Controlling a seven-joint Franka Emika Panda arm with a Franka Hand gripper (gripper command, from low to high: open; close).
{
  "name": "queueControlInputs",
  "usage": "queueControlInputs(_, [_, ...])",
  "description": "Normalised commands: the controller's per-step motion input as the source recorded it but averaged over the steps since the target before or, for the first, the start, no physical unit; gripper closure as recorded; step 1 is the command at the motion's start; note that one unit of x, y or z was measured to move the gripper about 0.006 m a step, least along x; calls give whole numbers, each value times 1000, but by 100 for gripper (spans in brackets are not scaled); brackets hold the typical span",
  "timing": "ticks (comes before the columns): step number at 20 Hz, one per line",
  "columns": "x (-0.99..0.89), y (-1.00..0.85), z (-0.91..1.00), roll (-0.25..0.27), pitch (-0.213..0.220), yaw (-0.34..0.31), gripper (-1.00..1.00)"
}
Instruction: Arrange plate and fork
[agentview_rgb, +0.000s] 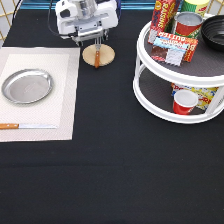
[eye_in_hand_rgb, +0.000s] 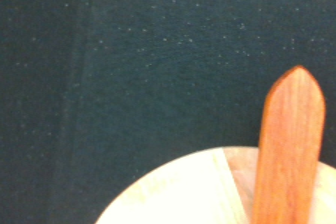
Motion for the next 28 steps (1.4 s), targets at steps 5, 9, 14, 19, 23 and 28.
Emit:
queueControlInputs(5, [186, 570, -69, -59, 77, -21, -100])
queueControlInputs(9, [-180, 200, -196, -78, 0, -52, -100])
queueControlInputs(14, [-54, -143, 29, -39, -44, -33, -100])
queueControlInputs(19, [9, -199, -4, -20, -89, -36, -100])
queueControlInputs(23, [128, 55, -1, -94, -111, -51, -100])
queueControlInputs(28, [113, 151, -46, -127, -90, -58, -100])
